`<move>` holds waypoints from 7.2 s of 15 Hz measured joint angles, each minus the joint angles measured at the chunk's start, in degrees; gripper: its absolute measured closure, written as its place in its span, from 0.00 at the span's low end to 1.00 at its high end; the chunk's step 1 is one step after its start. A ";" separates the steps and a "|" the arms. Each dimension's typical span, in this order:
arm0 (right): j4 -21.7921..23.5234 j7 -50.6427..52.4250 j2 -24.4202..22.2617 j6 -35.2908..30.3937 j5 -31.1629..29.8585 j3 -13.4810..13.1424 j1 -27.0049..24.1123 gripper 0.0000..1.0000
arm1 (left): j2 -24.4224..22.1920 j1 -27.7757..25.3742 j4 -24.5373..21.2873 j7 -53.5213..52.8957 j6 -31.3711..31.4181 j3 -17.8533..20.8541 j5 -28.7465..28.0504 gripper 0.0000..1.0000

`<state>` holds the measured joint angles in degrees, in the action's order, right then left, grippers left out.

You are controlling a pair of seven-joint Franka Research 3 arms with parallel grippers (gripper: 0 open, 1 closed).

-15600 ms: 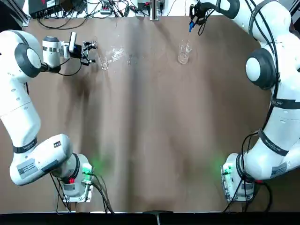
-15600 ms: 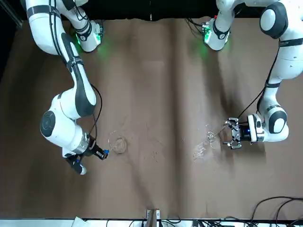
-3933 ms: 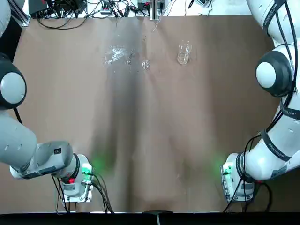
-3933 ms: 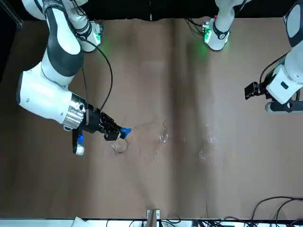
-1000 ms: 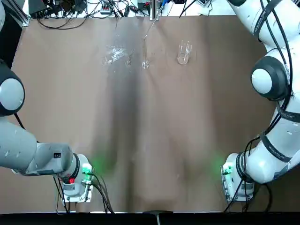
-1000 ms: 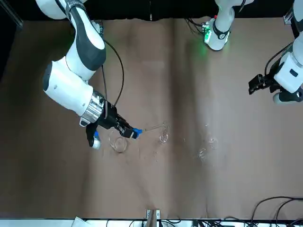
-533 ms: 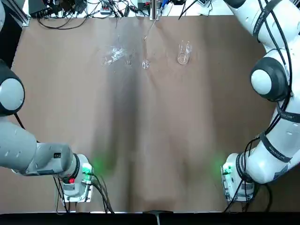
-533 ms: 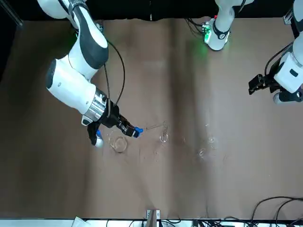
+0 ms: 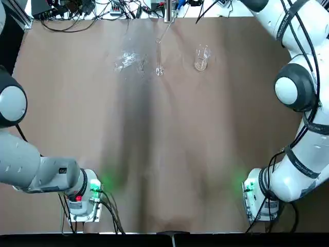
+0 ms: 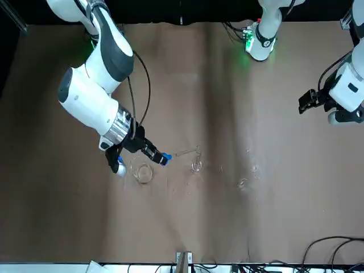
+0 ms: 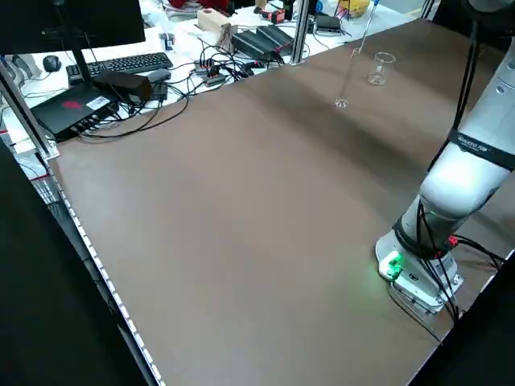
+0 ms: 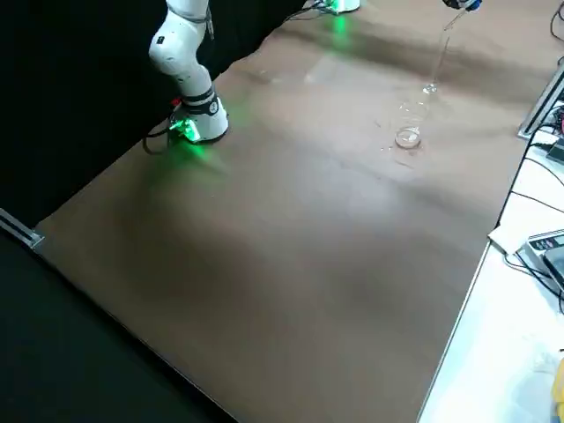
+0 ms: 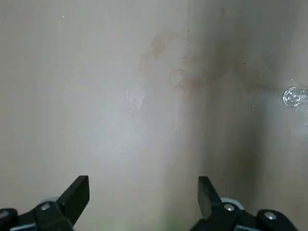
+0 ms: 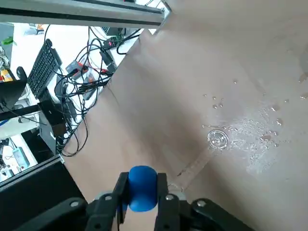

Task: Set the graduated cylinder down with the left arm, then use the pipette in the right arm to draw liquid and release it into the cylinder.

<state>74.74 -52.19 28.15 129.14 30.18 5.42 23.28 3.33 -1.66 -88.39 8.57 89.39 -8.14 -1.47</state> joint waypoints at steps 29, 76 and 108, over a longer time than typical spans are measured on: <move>-0.23 0.07 -0.17 0.41 -2.55 -0.06 1.57 0.77 | 0.00 -0.09 0.00 0.00 0.00 0.12 0.00 0.00; -0.27 0.14 -0.33 0.43 -4.48 -0.01 2.45 0.89 | 0.00 -0.10 0.00 0.00 0.00 0.17 0.00 0.00; -0.59 5.47 -3.82 -5.22 -4.70 -1.01 -1.15 0.92 | -0.36 0.37 -0.12 -0.76 -2.51 -1.15 0.00 0.00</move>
<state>74.15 -46.73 24.33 123.92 25.48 4.41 22.13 2.97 -1.29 -88.51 7.81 86.88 -9.30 -1.48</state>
